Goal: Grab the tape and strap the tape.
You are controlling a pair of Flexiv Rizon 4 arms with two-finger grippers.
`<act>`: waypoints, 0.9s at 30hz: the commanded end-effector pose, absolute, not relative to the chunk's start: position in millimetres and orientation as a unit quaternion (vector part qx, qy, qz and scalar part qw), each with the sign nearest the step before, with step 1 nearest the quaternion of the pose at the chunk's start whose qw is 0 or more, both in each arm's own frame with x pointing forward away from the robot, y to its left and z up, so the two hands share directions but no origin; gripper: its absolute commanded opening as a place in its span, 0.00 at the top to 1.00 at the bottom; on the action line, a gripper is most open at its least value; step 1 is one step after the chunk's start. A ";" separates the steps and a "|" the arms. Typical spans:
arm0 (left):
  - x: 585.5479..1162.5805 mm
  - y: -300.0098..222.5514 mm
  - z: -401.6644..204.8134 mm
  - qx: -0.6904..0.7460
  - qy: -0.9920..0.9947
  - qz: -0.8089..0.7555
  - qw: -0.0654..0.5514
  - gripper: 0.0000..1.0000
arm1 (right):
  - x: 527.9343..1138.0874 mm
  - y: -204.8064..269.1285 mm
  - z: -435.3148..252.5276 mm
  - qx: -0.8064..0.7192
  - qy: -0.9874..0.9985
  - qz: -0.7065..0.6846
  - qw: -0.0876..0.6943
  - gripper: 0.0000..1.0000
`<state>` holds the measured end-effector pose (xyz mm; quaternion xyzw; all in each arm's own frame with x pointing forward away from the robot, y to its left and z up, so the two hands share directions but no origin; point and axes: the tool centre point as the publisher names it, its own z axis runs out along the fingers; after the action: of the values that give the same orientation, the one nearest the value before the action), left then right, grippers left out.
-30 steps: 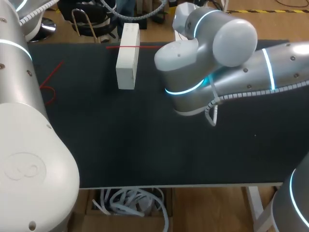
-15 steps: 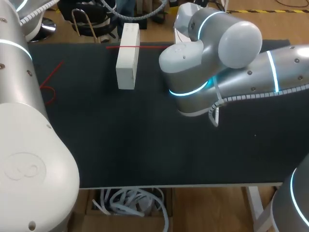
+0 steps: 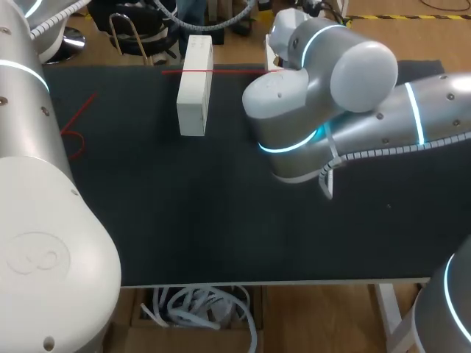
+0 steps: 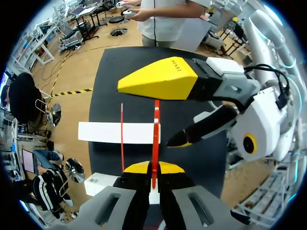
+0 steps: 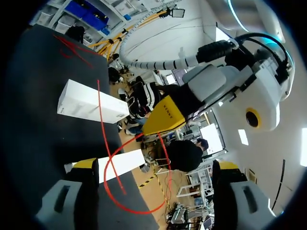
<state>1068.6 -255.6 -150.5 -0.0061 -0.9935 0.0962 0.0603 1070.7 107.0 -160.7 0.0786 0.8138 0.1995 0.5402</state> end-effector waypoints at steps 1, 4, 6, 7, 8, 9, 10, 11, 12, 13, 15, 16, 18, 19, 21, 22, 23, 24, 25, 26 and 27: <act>1068.9 -256.1 -149.3 -0.006 -0.994 0.094 0.061 1.00 | 1055.7 88.7 -155.1 0.085 0.821 0.216 0.521 0.00; 1068.9 -256.1 -149.3 -0.006 -0.994 0.094 0.061 1.00 | 1045.3 76.4 -156.6 0.101 0.831 0.226 0.498 0.00; 1068.9 -256.1 -149.3 -0.006 -0.994 0.094 0.061 1.00 | 1040.3 64.8 -159.1 0.119 0.840 0.230 0.478 0.00; 1068.9 -256.1 -149.3 -0.006 -0.994 0.094 0.061 1.00 | 1039.0 58.8 -162.3 0.122 0.845 0.231 0.467 0.00; 1068.9 -256.1 -149.3 -0.006 -0.994 0.094 0.061 1.00 | 1038.0 53.2 -166.5 0.125 0.847 0.229 0.462 0.00; 1068.9 -256.1 -149.3 -0.006 -0.994 0.094 0.061 1.00 | 1037.0 47.0 -172.6 0.130 0.853 0.227 0.451 0.00; 1068.9 -256.1 -149.3 -0.006 -0.994 0.094 0.061 1.00 | 1036.1 41.6 -177.6 0.143 0.858 0.229 0.437 0.00; 1068.9 -256.1 -149.3 -0.006 -0.994 0.094 0.061 1.00 | 1035.5 37.0 -180.8 0.157 0.859 0.231 0.429 0.00; 1068.9 -256.1 -149.3 -0.006 -0.994 0.094 0.061 1.00 | 1035.8 32.5 -183.7 0.163 0.861 0.231 0.423 0.00; 1068.9 -256.1 -149.3 -0.006 -0.994 0.094 0.061 1.00 | 1036.5 29.1 -186.1 0.163 0.864 0.229 0.418 0.00; 1068.9 -256.1 -149.3 -0.006 -0.994 0.094 0.061 1.00 | 1039.1 21.7 -191.1 0.186 0.866 0.231 0.402 0.00; 1068.9 -256.1 -149.3 -0.006 -0.994 0.094 0.061 1.00 | 1041.0 18.2 -194.5 0.203 0.867 0.234 0.391 0.00; 1068.9 -256.1 -149.3 -0.006 -0.994 0.094 0.061 1.00 | 1046.7 13.0 -197.3 0.206 0.866 0.233 0.390 0.00; 1068.9 -256.1 -149.3 -0.006 -0.994 0.094 0.061 1.00 | 1050.1 11.6 -196.9 0.205 0.866 0.234 0.392 0.00; 1068.9 -256.1 -149.3 -0.006 -0.994 0.094 0.061 1.00 | 1055.8 10.3 -195.3 0.202 0.865 0.236 0.395 0.00; 1068.9 -256.1 -149.3 -0.006 -0.994 0.094 0.061 1.00 | 1058.5 9.8 -195.1 0.201 0.864 0.237 0.396 0.00; 1068.9 -256.1 -149.3 -0.006 -0.994 0.094 0.061 1.00 | 1060.4 9.8 -194.7 0.200 0.864 0.238 0.396 0.00; 1068.9 -256.1 -149.3 -0.006 -0.994 0.094 0.061 1.00 | 1063.9 10.2 -194.2 0.196 0.864 0.239 0.398 0.00; 1068.9 -256.1 -149.3 -0.006 -0.994 0.094 0.061 1.00 | 1066.0 10.9 -193.9 0.193 0.864 0.239 0.399 0.00; 1068.9 -256.1 -149.3 -0.006 -0.994 0.094 0.061 1.00 | 1067.9 11.8 -193.9 0.191 0.864 0.244 0.396 0.00; 1068.9 -256.1 -149.3 -0.006 -0.994 0.094 0.061 1.00 | 1069.8 13.0 -194.7 0.191 0.865 0.252 0.389 0.00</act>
<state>1068.6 -255.6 -150.5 -0.0061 -0.9935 0.0962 0.0604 1064.0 15.9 -196.3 0.2015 0.8471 0.2373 0.4307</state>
